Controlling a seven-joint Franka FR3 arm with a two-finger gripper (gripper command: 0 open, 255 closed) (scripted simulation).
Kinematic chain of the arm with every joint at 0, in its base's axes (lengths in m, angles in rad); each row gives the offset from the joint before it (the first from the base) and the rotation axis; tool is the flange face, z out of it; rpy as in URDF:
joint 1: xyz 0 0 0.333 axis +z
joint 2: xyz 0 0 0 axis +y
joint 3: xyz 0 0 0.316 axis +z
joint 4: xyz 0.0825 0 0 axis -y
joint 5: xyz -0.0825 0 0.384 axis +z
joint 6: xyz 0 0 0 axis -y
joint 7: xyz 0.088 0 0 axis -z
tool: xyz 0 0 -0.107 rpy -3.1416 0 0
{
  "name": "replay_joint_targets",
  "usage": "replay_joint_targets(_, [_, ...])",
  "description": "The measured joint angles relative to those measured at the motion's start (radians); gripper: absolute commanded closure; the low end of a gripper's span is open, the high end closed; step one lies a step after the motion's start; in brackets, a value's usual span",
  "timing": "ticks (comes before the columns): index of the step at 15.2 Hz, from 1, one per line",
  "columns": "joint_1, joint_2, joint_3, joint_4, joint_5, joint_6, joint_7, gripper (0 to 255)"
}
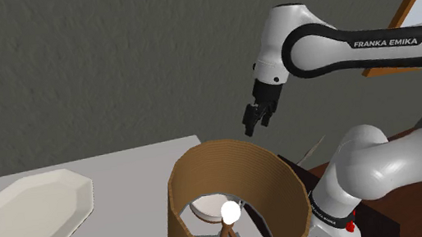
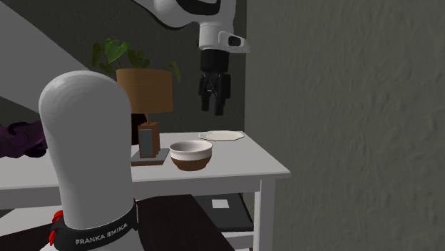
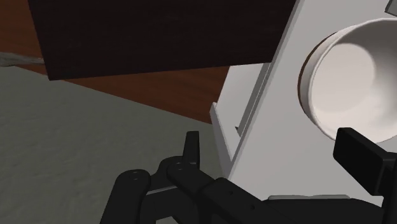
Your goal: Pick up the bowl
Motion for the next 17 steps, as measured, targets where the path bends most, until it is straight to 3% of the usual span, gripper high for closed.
replay_joint_targets(7, [0.093,0.067,0.085,-0.154,0.142,0.252,0.049,0])
replay_joint_targets(12, [0.172,0.211,0.154,-0.204,0.258,0.473,0.072,0])
replay_joint_targets(17, [0.193,0.295,0.172,-0.233,0.3,0.591,0.057,0])
